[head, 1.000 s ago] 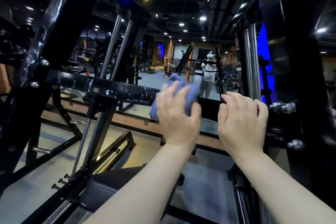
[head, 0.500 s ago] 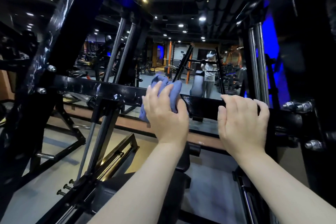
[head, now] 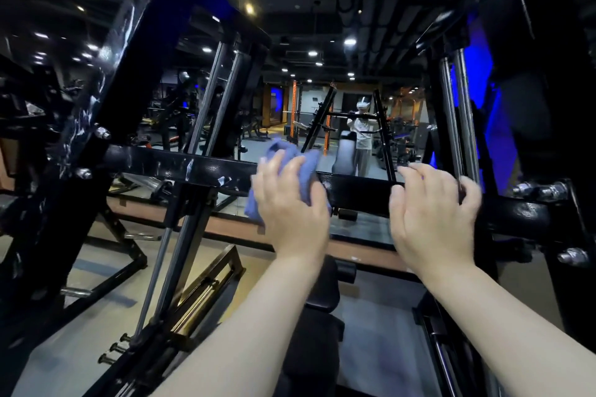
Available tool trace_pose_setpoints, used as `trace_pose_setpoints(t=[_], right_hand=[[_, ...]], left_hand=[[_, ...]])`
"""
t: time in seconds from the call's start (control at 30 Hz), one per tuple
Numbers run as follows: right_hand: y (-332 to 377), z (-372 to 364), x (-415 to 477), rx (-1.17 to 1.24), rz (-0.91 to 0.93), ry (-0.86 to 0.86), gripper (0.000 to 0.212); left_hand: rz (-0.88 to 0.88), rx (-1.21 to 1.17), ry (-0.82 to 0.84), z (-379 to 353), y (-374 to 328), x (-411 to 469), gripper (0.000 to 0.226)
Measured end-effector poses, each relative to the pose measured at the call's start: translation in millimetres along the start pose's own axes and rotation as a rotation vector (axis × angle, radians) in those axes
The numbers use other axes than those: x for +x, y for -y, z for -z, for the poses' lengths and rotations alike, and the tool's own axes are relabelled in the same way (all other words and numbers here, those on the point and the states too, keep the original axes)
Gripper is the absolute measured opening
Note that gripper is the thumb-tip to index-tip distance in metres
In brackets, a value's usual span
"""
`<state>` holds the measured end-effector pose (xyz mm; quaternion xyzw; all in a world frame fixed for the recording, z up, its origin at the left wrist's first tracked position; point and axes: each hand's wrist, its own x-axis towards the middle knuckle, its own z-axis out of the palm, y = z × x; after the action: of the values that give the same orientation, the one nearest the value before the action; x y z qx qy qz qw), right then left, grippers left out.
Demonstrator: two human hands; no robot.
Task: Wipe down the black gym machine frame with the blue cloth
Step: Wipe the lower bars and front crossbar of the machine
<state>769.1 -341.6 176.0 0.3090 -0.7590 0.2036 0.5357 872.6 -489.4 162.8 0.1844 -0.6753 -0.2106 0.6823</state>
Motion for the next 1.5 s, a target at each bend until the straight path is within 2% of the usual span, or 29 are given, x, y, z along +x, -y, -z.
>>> trace_pose_setpoints(t=[0.13,0.23,0.3,0.43,0.5,0.53,0.67,0.73,0.8,0.9,0.97,1.03,1.13,1.2,1.23,1.27,1.3,1.4,1.43,1.5], right_hand=[[30,-11,-4,0.003,0.094,0.027,0.044],[28,-15,-10,-0.007,0.087,-0.013,0.042],[30,-15,-9,-0.004,0.08,-0.023,0.041],[35,-17,-8,0.026,0.052,-0.034,0.039],[33,-17,-10,0.03,0.061,-0.031,0.04],[32,-17,-11,0.026,0.067,-0.03,0.041],[29,-18,-12,0.003,0.086,-0.047,0.043],[31,-19,-10,0.014,0.077,-0.057,0.043],[33,-18,-8,0.027,0.076,-0.035,0.043],[31,-12,-7,0.023,0.103,0.002,0.042],[27,-10,-1,-0.012,0.149,0.003,0.041],[23,-11,5,-0.025,0.199,-0.002,0.042],[22,-14,5,-0.021,0.213,-0.002,0.044],[22,-15,2,-0.005,0.195,-0.016,0.044],[22,-16,2,0.003,0.191,-0.017,0.044],[22,-16,3,0.01,0.188,-0.014,0.044],[22,-15,4,0.013,0.185,-0.008,0.043],[24,-16,4,0.011,0.176,0.012,0.042],[25,-16,3,0.013,0.17,0.012,0.042],[24,-17,2,0.025,0.166,0.0,0.042]], left_hand=[[-0.42,0.018,0.149,-1,4,-12,0.033],[-0.574,0.045,0.145,16,37,1,0.029],[-0.53,0.064,0.063,26,58,9,0.03],[-0.132,-0.032,-0.09,15,47,6,0.035],[-0.043,-0.069,-0.099,4,27,-2,0.039],[-0.094,-0.058,-0.087,-1,21,-6,0.039],[-0.479,-0.045,0.056,-1,27,-11,0.032],[-0.509,-0.014,0.077,6,40,-3,0.033],[-0.38,0.001,0.037,13,50,2,0.035],[0.032,-0.096,-0.093,15,45,1,0.039],[0.206,-0.148,-0.145,6,26,-3,0.042],[0.134,-0.088,-0.09,-3,8,-13,0.043],[-0.181,0.003,0.108,0,5,-27,0.045],[-0.383,0.089,0.163,11,23,-21,0.043],[-0.421,0.121,0.171,18,33,-15,0.042],[-0.399,0.124,0.16,25,42,-10,0.042],[-0.307,0.1,0.127,31,49,-3,0.043],[0.152,-0.053,-0.104,33,52,13,0.045],[0.229,-0.075,-0.157,28,48,16,0.043],[0.241,-0.043,-0.159,16,35,14,0.041]])
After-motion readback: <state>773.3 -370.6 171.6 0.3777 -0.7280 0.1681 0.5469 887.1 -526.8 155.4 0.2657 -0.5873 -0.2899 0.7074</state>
